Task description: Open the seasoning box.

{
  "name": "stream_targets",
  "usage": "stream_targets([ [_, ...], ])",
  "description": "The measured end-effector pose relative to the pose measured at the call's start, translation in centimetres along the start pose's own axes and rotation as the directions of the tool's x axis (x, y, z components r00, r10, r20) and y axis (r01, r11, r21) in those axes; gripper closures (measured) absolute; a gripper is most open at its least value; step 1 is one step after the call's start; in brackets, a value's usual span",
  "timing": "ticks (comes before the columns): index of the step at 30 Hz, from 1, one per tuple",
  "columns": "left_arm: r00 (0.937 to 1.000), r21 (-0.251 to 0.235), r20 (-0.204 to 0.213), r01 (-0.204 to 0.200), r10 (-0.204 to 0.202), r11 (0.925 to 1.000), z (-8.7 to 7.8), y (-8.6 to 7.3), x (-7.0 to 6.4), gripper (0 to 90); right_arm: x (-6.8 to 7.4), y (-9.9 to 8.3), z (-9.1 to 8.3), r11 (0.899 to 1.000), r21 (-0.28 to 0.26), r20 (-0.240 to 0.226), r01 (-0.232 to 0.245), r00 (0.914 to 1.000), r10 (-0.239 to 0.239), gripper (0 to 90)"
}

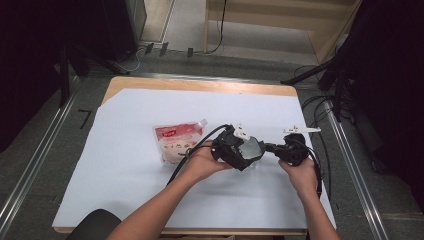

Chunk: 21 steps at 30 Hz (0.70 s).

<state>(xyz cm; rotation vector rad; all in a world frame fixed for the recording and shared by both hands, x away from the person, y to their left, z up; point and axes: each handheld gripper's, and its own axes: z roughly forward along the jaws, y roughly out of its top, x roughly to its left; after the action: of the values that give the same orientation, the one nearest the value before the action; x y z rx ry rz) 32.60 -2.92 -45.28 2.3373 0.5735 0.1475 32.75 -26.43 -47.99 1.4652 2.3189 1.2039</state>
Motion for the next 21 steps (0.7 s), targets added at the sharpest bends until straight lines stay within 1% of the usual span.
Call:
stream_targets([
  [2,0.9999,-0.017,0.01,0.012,-0.012,0.9998,-0.2,0.1,0.1,17.2,0.1,0.0,0.0,1.0,0.001,0.002,0.002,1.0,-0.002,90.0],
  [4,1.0,-0.022,0.006,0.007,-0.007,0.9997,-0.4,0.2,0.0,17.6,0.1,0.0,-0.1,1.0,-0.001,-0.002,0.003,1.0,-0.003,90.0],
  [5,1.0,-0.019,0.004,-0.002,0.002,0.9998,-0.4,0.3,0.0,17.7,0.1,0.0,-0.1,1.0,-0.002,-0.002,0.004,1.0,-0.004,90.0],
  [7,0.9998,-0.029,-0.008,-0.018,0.018,0.9994,-0.6,0.5,-0.3,17.8,0.2,0.0,-0.1,1.0,-0.002,-0.001,0.003,1.0,-0.003,90.0],
  [10,0.9999,-0.029,-0.01,-0.01,0.009,0.9995,-0.6,0.8,-0.4,17.7,0.1,0.0,-0.1,1.0,-0.003,-0.003,0.003,1.0,-0.003,90.0],
  [12,1.0,-0.017,-0.002,-0.005,0.005,0.9998,-0.7,0.9,-0.3,17.7,0.1,0.0,-0.1,1.0,-0.003,-0.003,0.002,1.0,-0.002,90.0],
  [14,1.0,-0.017,-0.005,-0.007,0.007,0.9998,-0.8,1.1,-0.3,17.6,0.1,-0.1,-0.1,1.0,-0.002,-0.004,0.001,1.0,-0.001,90.0],
  [16,0.9999,-0.028,-0.01,-0.01,0.01,0.9995,-0.9,1.3,-0.4,17.6,0.1,-0.1,-0.1,1.0,-0.002,-0.005,0.001,1.0,-0.001,90.0],
  [17,0.9999,-0.033,-0.006,-0.012,0.012,0.9994,-1.0,1.4,-0.4,17.8,0.1,-0.1,-0.1,1.0,-0.002,-0.005,0.002,1.0,-0.002,90.0],
  [19,0.9999,-0.052,0.011,0.014,-0.013,0.9985,-1.3,1.8,-0.3,18.5,0.1,-0.1,-0.1,1.0,-0.003,-0.007,0.004,1.0,-0.004,90.0],
  [21,0.9997,-0.05,0.015,0.021,-0.021,0.9985,-1.4,2.3,-0.3,18.8,0.2,-0.1,-0.1,1.0,0.002,-0.008,-0.001,1.0,0.001,90.0],
])
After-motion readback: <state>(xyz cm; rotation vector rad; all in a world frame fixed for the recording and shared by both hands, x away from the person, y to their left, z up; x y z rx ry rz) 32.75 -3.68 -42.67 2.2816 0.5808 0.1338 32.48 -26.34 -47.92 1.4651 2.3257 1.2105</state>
